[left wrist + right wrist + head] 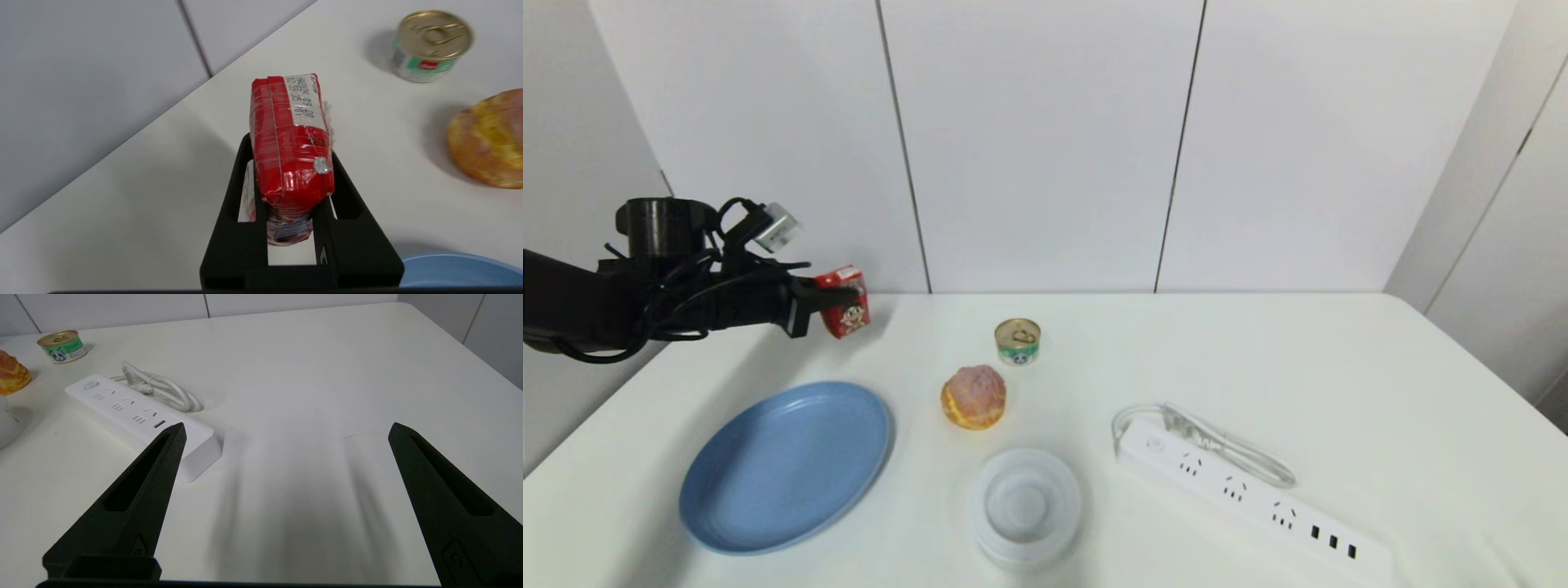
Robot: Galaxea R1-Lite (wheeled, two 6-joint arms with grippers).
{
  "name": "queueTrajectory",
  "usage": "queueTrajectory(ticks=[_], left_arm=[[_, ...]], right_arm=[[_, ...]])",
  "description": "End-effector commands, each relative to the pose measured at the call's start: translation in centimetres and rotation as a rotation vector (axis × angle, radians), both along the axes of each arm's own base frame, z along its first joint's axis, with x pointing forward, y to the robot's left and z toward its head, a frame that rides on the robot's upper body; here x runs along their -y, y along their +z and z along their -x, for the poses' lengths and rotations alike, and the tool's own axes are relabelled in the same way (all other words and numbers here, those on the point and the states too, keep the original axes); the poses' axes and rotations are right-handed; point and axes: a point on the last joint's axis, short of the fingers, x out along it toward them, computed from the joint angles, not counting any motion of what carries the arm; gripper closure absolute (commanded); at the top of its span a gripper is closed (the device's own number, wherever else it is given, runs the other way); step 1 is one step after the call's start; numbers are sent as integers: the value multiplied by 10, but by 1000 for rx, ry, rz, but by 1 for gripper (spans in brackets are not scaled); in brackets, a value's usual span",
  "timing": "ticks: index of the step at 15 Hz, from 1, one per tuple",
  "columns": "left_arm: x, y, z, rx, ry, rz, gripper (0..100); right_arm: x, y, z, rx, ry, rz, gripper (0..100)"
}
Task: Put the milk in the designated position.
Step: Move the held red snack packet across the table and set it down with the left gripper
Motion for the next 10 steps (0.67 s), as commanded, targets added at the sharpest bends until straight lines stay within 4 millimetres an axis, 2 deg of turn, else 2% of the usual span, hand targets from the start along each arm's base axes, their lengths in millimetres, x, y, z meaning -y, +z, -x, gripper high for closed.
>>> queueTrajectory(ticks=[1, 10], left_arm=[[-11, -18, -7, -44, 21, 7, 100], [-8, -40, -14, -103, 7, 17, 100]], right_arm=[[0, 0, 0, -1, 1, -1, 0], [0, 0, 0, -1, 1, -1, 0]])
